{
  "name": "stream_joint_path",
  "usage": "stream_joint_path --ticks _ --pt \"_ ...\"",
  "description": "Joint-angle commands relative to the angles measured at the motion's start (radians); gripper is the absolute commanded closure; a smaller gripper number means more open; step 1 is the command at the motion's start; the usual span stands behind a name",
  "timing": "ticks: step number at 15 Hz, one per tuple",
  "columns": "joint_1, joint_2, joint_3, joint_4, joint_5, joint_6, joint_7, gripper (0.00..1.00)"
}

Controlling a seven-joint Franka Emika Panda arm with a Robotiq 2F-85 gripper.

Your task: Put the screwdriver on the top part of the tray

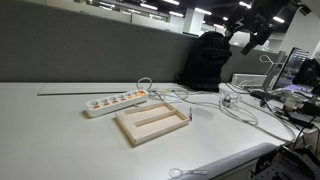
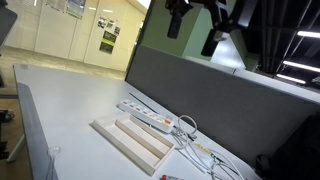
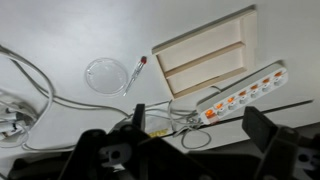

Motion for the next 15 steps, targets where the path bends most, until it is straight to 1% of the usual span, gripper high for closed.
stream_joint_path --ticks 1,4,7,9,11,13,15 --pt "-0.054 0.143 0.055 0.002 -0.014 0.141 0.160 0.00" --pt "-0.083 0.257 0.123 0.026 -0.014 0.197 0.319 0.00" --pt "-0.100 0.372 0.193 0.073 -0.019 0.192 0.490 0.00" --pt "-0.108 0.440 0.224 0.107 -0.022 0.183 0.601 0.00" --pt "-0.108 0.491 0.226 0.128 -0.014 0.192 0.676 0.00" --pt "-0.109 0.525 0.210 0.139 -0.008 0.207 0.722 0.00" --pt "-0.112 0.546 0.185 0.139 0.001 0.231 0.726 0.00"
